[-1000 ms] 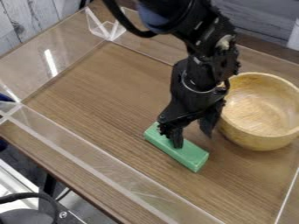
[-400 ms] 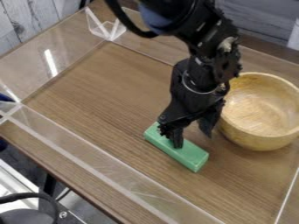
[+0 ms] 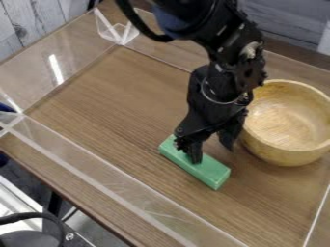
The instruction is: Put the green block in the brown bowl
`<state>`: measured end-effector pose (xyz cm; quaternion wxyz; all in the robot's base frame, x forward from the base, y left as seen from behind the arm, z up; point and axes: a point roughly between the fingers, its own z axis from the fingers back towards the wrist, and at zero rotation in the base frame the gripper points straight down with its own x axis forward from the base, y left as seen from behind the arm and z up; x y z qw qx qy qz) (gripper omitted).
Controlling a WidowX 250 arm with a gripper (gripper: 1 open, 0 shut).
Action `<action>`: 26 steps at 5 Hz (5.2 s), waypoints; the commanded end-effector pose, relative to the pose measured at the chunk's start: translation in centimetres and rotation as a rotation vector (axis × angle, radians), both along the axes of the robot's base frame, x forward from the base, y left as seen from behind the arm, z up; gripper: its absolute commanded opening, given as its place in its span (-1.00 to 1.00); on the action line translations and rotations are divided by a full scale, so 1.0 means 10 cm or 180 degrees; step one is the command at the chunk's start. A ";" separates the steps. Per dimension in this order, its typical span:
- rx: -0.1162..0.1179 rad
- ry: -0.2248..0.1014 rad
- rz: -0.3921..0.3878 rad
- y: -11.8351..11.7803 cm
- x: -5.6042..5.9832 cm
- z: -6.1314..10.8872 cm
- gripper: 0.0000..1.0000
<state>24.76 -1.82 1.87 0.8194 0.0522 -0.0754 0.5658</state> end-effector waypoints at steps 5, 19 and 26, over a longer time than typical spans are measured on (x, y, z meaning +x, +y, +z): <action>0.0314 0.0568 0.0082 0.21 -0.52 -0.26 1.00; 0.0537 0.0643 -0.0384 0.15 -0.41 0.35 -1.00; 0.0282 0.0575 -0.1407 -0.79 1.03 0.68 -1.00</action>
